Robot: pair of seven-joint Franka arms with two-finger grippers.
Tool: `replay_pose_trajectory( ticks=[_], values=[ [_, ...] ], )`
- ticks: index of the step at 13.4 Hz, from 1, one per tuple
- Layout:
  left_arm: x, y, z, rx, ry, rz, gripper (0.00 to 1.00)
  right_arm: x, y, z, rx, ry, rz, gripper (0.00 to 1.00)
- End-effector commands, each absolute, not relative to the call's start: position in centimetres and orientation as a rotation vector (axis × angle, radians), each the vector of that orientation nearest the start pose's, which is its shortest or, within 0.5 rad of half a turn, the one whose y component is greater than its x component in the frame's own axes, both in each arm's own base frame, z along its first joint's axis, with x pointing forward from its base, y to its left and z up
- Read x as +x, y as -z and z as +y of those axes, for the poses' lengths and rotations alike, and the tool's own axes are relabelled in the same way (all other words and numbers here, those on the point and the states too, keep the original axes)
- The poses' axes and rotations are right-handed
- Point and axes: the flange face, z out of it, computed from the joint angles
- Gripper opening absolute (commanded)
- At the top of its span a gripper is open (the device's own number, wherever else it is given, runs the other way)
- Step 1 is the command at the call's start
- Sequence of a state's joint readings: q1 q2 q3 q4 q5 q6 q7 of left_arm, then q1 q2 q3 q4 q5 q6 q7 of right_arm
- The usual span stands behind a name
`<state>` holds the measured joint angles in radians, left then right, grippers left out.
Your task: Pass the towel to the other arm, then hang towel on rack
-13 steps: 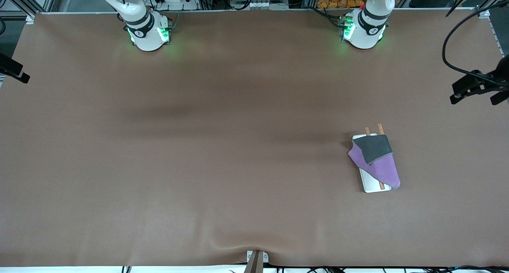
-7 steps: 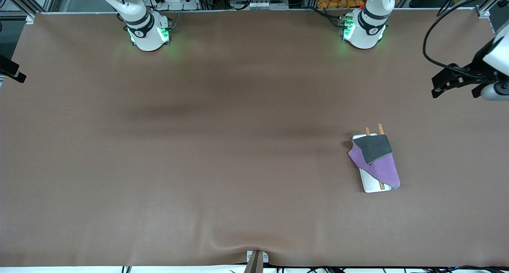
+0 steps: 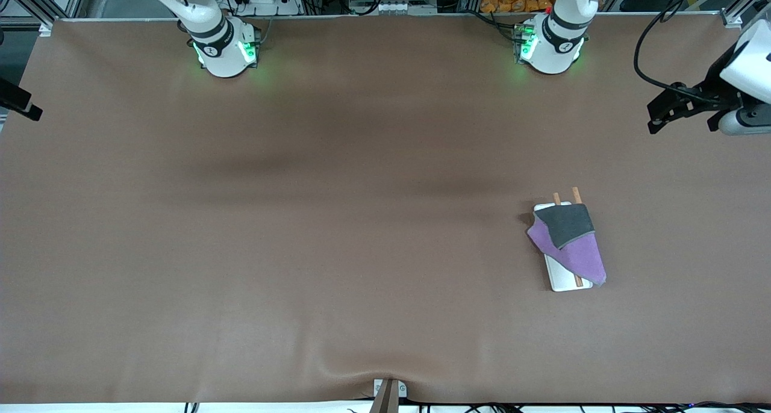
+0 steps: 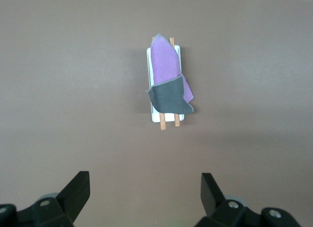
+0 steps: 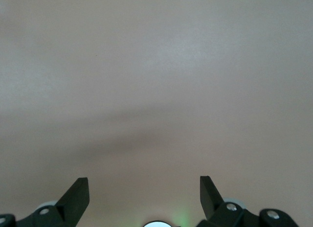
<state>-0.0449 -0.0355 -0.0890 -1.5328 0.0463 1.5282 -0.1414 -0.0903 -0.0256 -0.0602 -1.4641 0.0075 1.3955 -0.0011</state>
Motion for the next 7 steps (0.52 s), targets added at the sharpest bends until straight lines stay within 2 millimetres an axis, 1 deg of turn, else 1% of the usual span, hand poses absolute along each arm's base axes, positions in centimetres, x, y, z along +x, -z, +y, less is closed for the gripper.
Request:
replay_pose_trajectory(
  ticks=[1,5,6,7],
  values=[
    [52.91,-65.64,-7.37,-3.103,0.071,-0.024,1.0,51.3,-67.99,-8.96,-3.096,-0.059,0.265,1.0],
    [53.39,-65.0,-7.25,-3.104,0.05,-0.064,1.0,51.38,-67.98,-8.4,-3.098,-0.061,0.246,1.0],
    [53.35,-65.4,-7.35,-3.106,0.059,-0.065,1.0,51.38,-67.98,-8.4,-3.098,-0.061,0.246,1.0],
    [53.41,-65.2,-7.35,-3.106,0.033,-0.067,1.0,51.38,-67.98,-8.38,-3.096,-0.061,0.245,1.0]
  ],
)
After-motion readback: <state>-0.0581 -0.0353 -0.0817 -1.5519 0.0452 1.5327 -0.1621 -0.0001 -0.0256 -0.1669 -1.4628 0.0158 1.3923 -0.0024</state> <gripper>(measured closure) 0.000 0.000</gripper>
